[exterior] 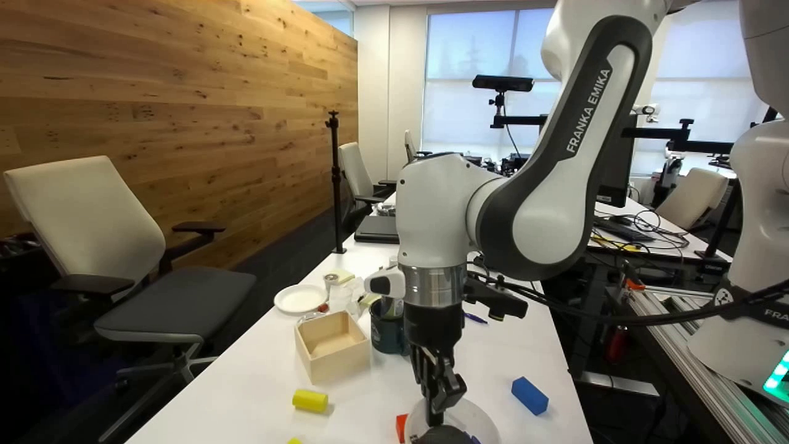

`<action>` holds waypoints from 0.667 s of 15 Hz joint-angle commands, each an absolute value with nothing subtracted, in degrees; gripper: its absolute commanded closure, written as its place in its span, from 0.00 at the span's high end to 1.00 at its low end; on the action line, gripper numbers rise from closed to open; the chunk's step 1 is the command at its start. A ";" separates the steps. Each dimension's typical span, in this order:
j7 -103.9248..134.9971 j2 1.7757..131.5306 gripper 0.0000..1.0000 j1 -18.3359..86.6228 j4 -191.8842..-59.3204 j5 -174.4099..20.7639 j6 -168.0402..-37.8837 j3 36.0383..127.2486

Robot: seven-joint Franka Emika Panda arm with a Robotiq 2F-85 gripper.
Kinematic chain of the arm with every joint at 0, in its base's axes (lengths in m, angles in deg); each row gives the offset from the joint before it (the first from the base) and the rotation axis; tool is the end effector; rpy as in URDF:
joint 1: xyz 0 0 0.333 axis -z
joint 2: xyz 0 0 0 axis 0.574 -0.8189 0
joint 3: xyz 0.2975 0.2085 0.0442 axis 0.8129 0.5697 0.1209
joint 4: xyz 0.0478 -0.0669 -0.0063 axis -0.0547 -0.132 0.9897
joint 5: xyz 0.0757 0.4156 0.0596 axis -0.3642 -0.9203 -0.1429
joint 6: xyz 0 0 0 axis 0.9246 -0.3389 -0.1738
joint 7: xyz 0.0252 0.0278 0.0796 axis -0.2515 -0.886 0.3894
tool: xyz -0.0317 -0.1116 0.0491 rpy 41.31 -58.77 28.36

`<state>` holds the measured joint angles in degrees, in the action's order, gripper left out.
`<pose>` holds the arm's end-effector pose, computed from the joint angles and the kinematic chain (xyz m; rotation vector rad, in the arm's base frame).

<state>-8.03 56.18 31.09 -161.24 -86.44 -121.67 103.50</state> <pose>0.5361 0.2181 0.1617 -2.8290 -0.8384 0.0280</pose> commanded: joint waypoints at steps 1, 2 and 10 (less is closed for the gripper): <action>-3.85 57.58 0.01 30.27 -158.19 -85.84 -122.53 101.33; -2.74 57.25 0.01 29.87 -156.99 -85.28 -122.76 100.34; 8.92 50.82 0.01 25.24 -144.10 -79.90 -119.44 90.33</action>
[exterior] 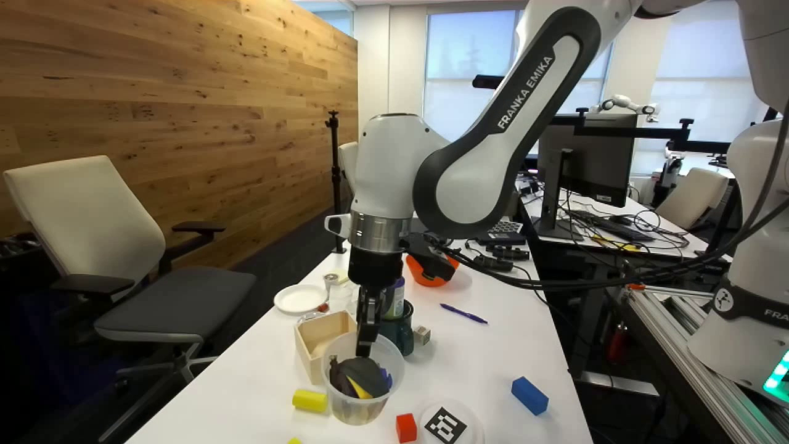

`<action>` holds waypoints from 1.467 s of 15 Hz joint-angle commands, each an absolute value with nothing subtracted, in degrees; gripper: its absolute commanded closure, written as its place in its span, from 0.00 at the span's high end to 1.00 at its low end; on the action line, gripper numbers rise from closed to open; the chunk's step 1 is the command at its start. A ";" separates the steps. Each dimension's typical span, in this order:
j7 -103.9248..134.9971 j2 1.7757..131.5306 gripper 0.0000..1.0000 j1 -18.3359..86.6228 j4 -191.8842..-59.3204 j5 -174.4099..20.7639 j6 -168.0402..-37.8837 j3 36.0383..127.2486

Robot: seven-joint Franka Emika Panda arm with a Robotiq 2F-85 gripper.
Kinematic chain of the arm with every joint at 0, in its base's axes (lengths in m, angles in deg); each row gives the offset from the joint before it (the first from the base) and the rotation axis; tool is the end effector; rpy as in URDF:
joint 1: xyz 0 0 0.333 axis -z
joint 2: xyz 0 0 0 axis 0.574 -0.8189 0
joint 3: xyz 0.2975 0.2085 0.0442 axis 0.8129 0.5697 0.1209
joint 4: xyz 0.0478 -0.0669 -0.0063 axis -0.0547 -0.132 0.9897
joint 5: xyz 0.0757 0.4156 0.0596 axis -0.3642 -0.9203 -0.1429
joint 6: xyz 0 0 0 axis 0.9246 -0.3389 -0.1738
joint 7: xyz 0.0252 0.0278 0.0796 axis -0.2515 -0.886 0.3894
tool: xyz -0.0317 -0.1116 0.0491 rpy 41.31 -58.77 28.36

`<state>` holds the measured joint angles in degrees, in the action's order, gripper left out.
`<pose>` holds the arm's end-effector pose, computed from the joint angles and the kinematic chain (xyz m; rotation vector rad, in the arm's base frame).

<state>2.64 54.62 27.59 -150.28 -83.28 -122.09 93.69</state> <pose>0.6339 0.1720 0.2074 -2.9847 -0.5136 -0.2102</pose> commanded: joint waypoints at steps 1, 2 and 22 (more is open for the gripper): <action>10.40 49.84 0.01 24.69 -142.46 -79.41 -118.60 89.37; 11.72 48.75 0.01 24.15 -140.72 -78.92 -117.59 88.49; 20.71 37.01 0.01 32.74 -116.64 -84.45 -98.61 85.94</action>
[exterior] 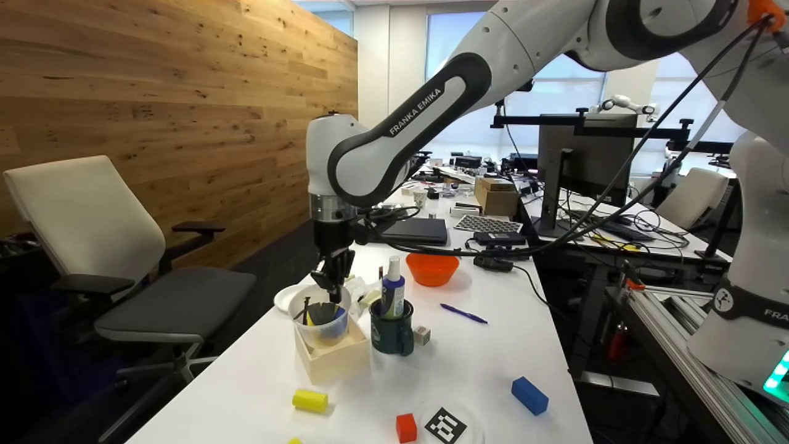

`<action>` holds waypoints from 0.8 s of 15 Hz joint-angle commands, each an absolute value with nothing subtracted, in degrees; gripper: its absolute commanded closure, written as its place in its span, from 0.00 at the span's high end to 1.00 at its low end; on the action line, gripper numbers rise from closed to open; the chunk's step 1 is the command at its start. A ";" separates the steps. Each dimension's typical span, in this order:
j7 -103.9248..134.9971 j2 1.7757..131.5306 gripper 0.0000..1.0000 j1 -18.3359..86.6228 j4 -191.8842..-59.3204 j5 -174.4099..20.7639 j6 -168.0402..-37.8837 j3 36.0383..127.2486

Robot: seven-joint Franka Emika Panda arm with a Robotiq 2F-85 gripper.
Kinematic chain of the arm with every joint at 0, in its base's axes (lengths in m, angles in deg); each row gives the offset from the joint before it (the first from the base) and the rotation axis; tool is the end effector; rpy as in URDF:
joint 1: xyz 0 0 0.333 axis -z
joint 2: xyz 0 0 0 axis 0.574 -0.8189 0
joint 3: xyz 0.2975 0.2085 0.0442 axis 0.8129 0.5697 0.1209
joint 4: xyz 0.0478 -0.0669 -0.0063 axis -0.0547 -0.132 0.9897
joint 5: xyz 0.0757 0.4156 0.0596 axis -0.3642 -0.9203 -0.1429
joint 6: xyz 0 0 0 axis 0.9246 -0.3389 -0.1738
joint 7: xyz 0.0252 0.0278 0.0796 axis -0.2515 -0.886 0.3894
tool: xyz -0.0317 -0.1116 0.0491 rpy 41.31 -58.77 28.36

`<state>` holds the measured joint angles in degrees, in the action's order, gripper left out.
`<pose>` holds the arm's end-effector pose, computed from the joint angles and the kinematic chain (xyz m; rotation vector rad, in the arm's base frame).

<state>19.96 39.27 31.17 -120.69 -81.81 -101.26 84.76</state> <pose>0.7716 0.0437 0.2019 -3.1161 0.1946 -0.0389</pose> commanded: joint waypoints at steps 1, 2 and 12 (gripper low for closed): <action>20.61 36.57 0.01 33.23 -116.11 -85.19 -98.46 86.22; 20.67 36.17 0.01 33.54 -115.66 -85.75 -98.20 86.29; 20.27 33.74 0.01 37.28 -114.04 -91.06 -98.86 86.82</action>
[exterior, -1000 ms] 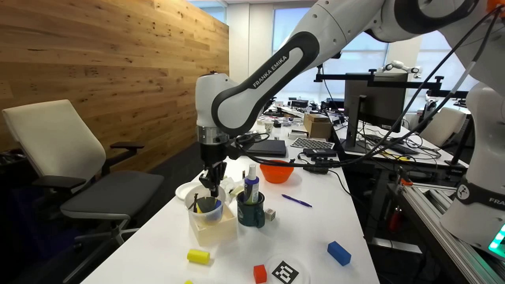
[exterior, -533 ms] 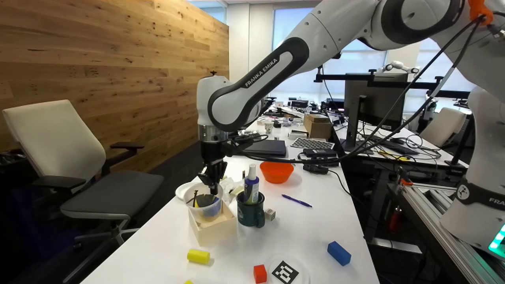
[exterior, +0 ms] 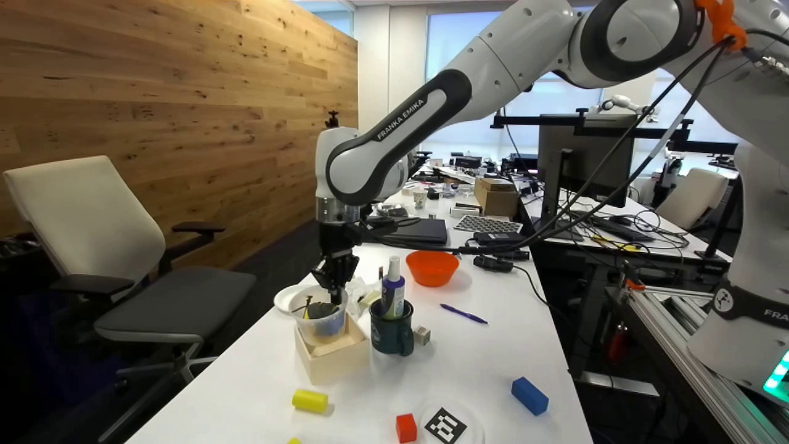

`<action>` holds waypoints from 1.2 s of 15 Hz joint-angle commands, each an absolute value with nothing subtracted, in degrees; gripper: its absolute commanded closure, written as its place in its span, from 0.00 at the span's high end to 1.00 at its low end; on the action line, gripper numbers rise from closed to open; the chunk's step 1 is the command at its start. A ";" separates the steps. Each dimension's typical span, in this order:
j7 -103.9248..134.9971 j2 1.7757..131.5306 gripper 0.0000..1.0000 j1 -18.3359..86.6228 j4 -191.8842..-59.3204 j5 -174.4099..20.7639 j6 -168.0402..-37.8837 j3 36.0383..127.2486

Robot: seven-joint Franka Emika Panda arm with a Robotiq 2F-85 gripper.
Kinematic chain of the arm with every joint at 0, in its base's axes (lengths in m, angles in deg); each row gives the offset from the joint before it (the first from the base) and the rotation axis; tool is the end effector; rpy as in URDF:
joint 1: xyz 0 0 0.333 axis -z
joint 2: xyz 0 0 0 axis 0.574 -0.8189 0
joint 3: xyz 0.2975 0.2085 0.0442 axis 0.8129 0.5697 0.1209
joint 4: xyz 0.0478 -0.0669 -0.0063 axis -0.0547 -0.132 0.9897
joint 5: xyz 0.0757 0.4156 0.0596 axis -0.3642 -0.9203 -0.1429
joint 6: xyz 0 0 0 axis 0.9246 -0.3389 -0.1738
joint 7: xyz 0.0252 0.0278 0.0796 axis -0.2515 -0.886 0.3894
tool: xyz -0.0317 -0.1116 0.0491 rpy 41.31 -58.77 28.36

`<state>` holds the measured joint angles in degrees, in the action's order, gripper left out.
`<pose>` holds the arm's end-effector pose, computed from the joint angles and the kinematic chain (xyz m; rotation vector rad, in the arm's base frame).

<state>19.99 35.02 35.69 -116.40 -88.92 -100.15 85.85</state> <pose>0.7855 -0.0007 0.1770 -2.9905 0.4107 0.0021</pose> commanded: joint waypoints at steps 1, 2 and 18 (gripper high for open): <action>20.21 33.63 0.01 37.67 -114.09 -91.46 -99.05 86.84; 20.23 33.49 0.01 37.95 -114.07 -91.74 -99.16 86.83; 16.20 28.72 0.01 41.49 -113.80 -93.95 -106.80 89.86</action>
<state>18.47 30.10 40.26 -115.99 -92.18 -106.24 88.71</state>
